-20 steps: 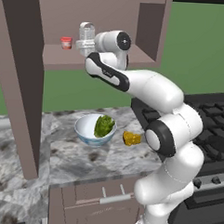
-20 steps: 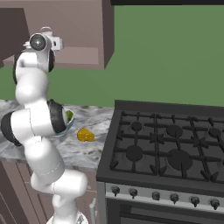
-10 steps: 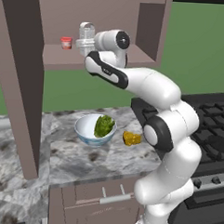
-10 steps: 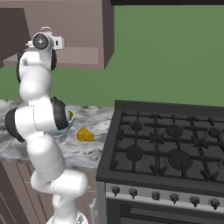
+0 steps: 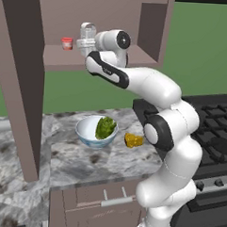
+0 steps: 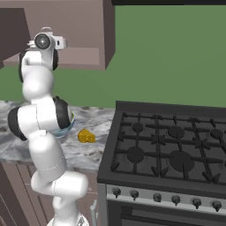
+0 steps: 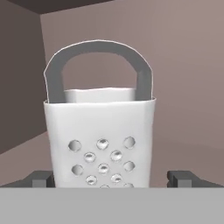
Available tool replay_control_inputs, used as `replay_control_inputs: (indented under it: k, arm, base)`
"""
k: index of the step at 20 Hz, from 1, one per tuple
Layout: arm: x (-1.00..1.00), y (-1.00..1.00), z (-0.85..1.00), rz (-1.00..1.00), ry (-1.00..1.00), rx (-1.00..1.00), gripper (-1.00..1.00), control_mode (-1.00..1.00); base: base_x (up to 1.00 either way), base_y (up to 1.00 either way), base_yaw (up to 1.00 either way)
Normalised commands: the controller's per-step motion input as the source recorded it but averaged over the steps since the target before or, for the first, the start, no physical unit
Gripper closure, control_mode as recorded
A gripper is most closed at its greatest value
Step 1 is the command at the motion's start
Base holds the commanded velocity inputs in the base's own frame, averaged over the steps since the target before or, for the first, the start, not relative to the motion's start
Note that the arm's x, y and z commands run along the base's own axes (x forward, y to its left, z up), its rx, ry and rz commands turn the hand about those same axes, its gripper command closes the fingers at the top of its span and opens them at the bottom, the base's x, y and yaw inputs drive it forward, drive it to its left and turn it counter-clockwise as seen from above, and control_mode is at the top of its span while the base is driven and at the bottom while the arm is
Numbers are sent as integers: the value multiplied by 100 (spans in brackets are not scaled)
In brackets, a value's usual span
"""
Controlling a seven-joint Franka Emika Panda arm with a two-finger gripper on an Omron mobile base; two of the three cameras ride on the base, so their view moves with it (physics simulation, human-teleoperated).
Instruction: Pick the cheese from the fridge and the cheese grater from the cabinet and place them next to the salad bowl.
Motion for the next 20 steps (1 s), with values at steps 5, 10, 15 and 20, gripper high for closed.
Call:
replay_control_inputs:
  k: [5, 10, 15, 20]
  arm:
    - [12, 9, -1, 0, 0, 0, -100, -100]
    - [5, 9, -6, 0, 1, 0, 100, -100]
    - [0, 2, -1, 0, 0, 0, 100, -100]
    - [0, 0, 0, 0, 0, 0, 100, -100]
  base:
    - [0, 0, 0]
    - [0, 0, 0]
    - [0, 0, 0]
    - [0, 0, 0]
